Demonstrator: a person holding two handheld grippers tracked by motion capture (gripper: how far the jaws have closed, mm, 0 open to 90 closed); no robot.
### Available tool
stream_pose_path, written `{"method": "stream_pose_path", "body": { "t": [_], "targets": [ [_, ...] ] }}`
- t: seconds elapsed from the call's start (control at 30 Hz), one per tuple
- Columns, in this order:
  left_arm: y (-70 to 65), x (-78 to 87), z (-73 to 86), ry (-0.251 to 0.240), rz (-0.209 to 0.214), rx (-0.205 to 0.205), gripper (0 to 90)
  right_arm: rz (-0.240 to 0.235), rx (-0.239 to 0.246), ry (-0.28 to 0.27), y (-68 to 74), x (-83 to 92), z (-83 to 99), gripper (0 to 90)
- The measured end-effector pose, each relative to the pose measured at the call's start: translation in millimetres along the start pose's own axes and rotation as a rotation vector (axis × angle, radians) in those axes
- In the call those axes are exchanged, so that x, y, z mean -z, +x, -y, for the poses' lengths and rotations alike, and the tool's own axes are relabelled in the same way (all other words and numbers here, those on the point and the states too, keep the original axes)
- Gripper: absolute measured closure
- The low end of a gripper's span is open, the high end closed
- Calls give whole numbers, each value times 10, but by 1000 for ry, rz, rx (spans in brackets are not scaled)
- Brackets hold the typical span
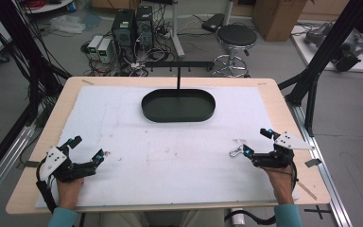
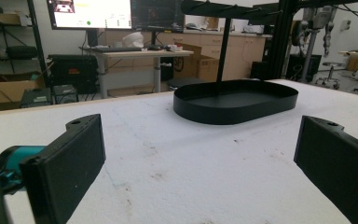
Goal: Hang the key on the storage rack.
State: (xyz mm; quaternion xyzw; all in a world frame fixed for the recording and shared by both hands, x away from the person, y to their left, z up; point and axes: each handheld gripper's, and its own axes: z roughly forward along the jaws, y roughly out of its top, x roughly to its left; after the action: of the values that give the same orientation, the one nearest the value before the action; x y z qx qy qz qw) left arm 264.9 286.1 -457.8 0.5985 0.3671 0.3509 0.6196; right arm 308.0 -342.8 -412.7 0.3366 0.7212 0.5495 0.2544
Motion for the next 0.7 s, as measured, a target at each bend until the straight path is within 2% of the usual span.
{"method": "stream_pose_path", "body": {
  "t": [0.13, 0.17, 0.2, 0.23, 0.27, 0.3, 0.37, 0.43, 0.47, 0.5, 0.57, 0.6, 0.7],
  "targets": [
    [1, -1, -1, 4, 1, 0, 23, -31, -17, 41, -82, 16, -111, 35],
    [2, -1, -1, 4, 2, 0, 23, -50, -6, 67, -142, 17, -191, 35],
    [3, 1, -2, 7, 2, -4, 23, -50, -6, 67, -142, 17, -191, 35],
    [2, -1, -2, 5, 2, -1, 23, -68, 0, 99, -176, 9, -247, 35],
    [2, 0, -1, 6, 2, -3, 23, -68, 0, 99, -176, 9, -247, 35],
    [3, 0, -2, 6, 2, -4, 23, -91, 16, 149, -208, -17, -304, 35],
    [2, 0, -2, 6, 1, 1, 23, -113, 37, 204, -233, -55, -346, 35],
    [3, -1, -1, 5, 0, 2, 23, -123, 62, 257, -257, -105, -368, 35],
    [4, -1, -2, 6, 1, 3, 23, -123, 62, 257, -257, -105, -368, 35],
    [4, -1, -2, 7, 1, 2, 23, -130, 83, 306, -278, -151, -379, 35],
    [3, -1, -2, 7, 0, 2, 23, -136, 87, 326, -286, -173, -380, 35],
    [3, -1, -2, 7, 1, 2, 23, -152, 94, 360, -306, -220, -378, 35],
    [4, -2, -2, 7, 1, 3, 23, -163, 100, 388, -329, -268, -372, 35]
  ]
}}
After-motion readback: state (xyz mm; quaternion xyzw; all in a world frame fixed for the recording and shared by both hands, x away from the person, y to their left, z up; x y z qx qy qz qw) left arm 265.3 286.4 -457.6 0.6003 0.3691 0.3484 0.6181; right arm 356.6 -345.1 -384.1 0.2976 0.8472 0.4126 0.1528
